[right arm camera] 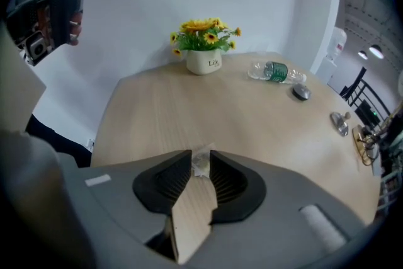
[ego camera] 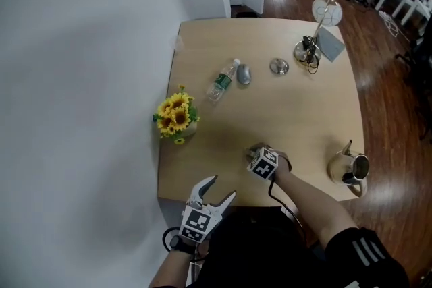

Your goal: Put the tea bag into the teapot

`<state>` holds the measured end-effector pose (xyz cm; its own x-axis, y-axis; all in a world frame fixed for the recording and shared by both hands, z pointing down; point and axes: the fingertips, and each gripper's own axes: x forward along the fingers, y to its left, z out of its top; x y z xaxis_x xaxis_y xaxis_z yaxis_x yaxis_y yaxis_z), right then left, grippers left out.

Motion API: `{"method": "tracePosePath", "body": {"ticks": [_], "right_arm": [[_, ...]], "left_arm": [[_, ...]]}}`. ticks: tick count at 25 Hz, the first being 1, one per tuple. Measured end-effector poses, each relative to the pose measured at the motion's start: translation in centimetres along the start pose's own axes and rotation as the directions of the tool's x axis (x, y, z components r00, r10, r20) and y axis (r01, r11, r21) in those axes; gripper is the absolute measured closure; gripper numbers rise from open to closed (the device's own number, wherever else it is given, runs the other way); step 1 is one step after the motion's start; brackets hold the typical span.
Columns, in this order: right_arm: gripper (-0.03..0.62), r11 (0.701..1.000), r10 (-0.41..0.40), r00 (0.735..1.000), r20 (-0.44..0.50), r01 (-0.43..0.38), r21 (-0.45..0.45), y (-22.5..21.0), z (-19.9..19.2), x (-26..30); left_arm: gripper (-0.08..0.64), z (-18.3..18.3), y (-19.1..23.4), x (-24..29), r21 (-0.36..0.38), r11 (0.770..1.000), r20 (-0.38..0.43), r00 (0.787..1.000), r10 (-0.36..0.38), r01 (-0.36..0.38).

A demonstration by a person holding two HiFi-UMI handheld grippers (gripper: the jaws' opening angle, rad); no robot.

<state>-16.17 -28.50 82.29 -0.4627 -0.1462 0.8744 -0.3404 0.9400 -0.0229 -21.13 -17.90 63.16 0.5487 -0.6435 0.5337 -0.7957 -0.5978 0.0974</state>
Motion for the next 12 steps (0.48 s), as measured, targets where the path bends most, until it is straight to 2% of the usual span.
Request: {"method": "tracePosePath", "body": {"ticks": [2,5,8,12], "right_arm": [[0.497,1.0,-0.001,1.0,-0.001,0.001,0.03,-0.1,-0.1,0.3],[0.581,0.997,-0.017,1.0,0.026,0.015,0.081,-0.6,0.1,0.1],[0.583,0.993,-0.017,0.998,0.063,0.009,0.118,-0.6,0.6,-0.7],[0.583,0.969,-0.004,0.983,0.183,-0.041,0.242,-1.1,2.2,-4.1]], "left_arm": [[0.276,-0.1,-0.2,-0.1,0.003,1.0,0.0,1.0,-0.003,0.003],[0.276,-0.2,-0.5,-0.1,0.01,1.0,-0.005,1.0,-0.007,0.007],[0.276,-0.4,-0.5,-0.2,0.014,1.0,-0.011,1.0,-0.009,0.009],[0.276,0.5,-0.7,0.1,0.035,0.999,-0.004,1.0,-0.021,0.021]]}}
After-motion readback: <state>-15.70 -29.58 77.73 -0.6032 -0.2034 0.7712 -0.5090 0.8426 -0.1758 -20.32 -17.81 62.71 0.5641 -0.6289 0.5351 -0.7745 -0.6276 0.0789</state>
